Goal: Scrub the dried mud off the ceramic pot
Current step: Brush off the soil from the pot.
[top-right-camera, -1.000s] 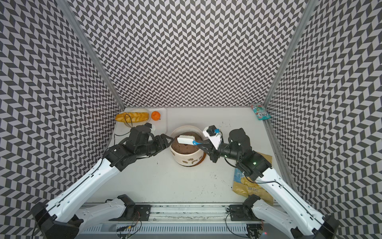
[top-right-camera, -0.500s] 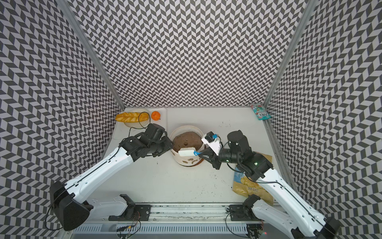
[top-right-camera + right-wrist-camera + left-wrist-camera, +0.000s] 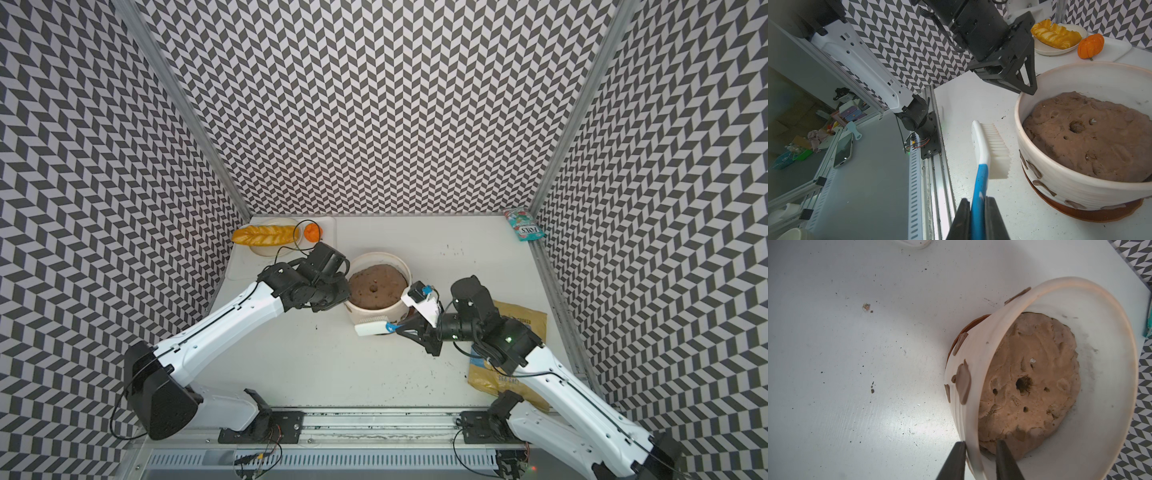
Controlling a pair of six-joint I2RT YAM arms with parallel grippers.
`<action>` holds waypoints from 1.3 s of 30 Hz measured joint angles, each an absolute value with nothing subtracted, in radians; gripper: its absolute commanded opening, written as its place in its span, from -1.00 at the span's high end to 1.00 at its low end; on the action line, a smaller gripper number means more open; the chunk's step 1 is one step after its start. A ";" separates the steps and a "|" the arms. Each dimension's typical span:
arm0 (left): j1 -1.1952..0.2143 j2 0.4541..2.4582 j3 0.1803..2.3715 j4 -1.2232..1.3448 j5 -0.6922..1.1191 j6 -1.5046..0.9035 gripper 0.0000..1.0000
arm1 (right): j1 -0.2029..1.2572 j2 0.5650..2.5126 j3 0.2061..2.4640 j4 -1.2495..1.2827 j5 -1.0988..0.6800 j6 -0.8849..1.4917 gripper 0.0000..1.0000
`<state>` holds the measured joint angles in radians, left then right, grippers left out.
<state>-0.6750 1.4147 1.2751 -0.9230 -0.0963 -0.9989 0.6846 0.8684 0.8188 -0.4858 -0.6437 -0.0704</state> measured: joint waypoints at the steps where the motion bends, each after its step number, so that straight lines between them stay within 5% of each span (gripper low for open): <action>1: -0.675 1.421 1.278 -0.927 -0.099 -0.995 0.47 | 0.692 0.870 0.816 -0.478 -0.644 -0.068 1.00; 16: -0.674 1.513 1.361 -0.987 -0.151 -0.936 0.78 | 0.798 0.915 0.760 -0.348 -0.537 -0.027 1.00; 31: -0.675 1.541 1.392 -0.997 -0.193 -0.909 0.80 | 1.081 0.962 0.674 -0.199 0.046 0.186 1.00; 39: -0.677 1.545 1.391 -0.984 -0.208 -0.905 0.84 | 1.151 1.006 0.652 -0.179 0.198 0.250 1.00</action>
<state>-0.6765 1.5452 1.3914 -0.9836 -0.2077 -0.9047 1.1507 1.0061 0.6518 -0.1795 0.1982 0.2497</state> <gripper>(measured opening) 0.124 0.135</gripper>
